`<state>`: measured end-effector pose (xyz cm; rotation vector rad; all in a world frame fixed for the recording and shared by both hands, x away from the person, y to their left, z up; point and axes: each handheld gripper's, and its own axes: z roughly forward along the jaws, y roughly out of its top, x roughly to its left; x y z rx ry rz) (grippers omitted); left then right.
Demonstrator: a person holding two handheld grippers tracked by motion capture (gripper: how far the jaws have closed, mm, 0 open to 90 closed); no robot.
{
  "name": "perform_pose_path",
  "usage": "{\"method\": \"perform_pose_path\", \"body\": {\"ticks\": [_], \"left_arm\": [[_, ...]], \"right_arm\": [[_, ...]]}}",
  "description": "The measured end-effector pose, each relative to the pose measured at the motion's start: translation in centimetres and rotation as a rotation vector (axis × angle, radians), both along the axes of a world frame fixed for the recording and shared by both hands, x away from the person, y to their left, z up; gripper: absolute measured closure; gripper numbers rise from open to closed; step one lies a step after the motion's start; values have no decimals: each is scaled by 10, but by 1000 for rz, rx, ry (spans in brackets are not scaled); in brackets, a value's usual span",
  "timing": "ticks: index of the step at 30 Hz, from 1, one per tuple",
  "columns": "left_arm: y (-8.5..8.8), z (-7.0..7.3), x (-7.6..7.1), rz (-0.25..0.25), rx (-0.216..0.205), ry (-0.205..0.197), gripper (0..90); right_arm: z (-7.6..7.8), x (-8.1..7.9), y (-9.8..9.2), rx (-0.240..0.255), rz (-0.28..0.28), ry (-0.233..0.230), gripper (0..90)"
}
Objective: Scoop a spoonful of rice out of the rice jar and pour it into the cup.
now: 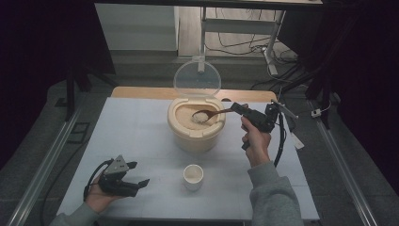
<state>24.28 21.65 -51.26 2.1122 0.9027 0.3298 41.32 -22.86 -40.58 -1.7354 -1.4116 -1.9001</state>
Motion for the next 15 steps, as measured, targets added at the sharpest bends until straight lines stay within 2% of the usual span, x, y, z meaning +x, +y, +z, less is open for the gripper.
{"method": "perform_pose_path", "body": {"ticks": [5,9,15], "left_arm": [[0,0,0,-1,1,1,182],[0,0,0,0,0,1,182],[0,0,0,-1,2,2,184]], "right_arm": [[3,-1,-1,24,7,8,831],[7,-3,-4,24,10,-5,831],[8,-7,-8,29,28,2,832]]}}
